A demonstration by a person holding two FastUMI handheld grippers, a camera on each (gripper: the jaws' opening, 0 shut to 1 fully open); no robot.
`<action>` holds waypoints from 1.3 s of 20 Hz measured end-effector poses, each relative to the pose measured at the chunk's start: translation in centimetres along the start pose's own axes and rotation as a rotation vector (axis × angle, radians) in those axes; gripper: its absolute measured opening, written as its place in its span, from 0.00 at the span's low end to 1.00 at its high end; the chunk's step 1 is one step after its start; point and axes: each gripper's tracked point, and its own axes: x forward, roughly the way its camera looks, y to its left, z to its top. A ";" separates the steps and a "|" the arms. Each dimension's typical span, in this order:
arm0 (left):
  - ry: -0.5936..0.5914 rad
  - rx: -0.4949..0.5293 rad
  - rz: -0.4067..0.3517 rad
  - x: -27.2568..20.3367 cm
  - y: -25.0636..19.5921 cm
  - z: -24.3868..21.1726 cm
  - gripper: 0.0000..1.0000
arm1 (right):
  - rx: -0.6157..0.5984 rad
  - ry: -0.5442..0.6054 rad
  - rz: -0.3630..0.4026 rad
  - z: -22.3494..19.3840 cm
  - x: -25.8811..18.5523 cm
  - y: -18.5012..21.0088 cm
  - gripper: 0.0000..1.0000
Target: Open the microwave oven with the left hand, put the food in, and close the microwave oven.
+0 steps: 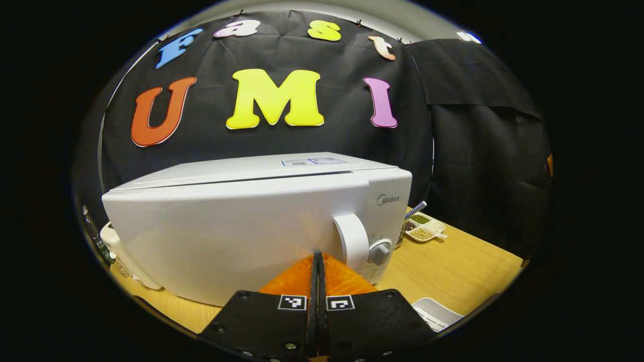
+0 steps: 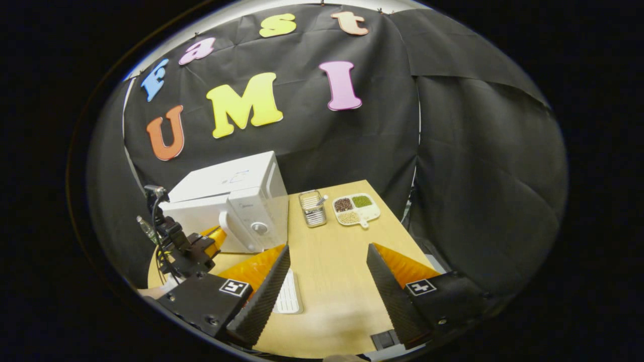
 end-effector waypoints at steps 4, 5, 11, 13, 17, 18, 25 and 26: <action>0.002 -0.003 0.007 0.2 0.0 0.0 0.00 | 0.001 0.002 0.008 0.1 0.5 0.4 0.91; 0.001 -0.001 0.006 0.3 0.0 0.0 0.00 | 0.001 0.004 0.011 0.1 0.5 0.4 0.91; 0.020 -0.016 0.024 1.1 0.1 0.1 0.01 | -0.010 0.011 0.028 -0.2 0.6 0.8 0.98; 0.030 -0.008 0.035 0.9 0.3 -0.1 0.00 | -0.014 0.013 0.033 -0.3 0.5 0.9 0.91; 0.094 -0.001 0.109 -1.6 1.8 -1.1 0.01 | -0.024 -0.003 0.041 0.0 0.2 0.9 0.91; 0.112 -0.007 0.112 -2.3 2.1 -1.7 0.22 | -0.032 -0.014 0.039 0.1 0.0 0.8 0.98; -0.003 0.018 0.191 -15.5 4.6 5.4 0.97 | -0.156 -0.168 0.072 3.6 -2.9 4.3 0.91; -0.031 -0.003 0.189 -17.6 4.6 7.0 0.97 | -0.180 -0.205 0.087 4.4 -3.6 5.4 0.91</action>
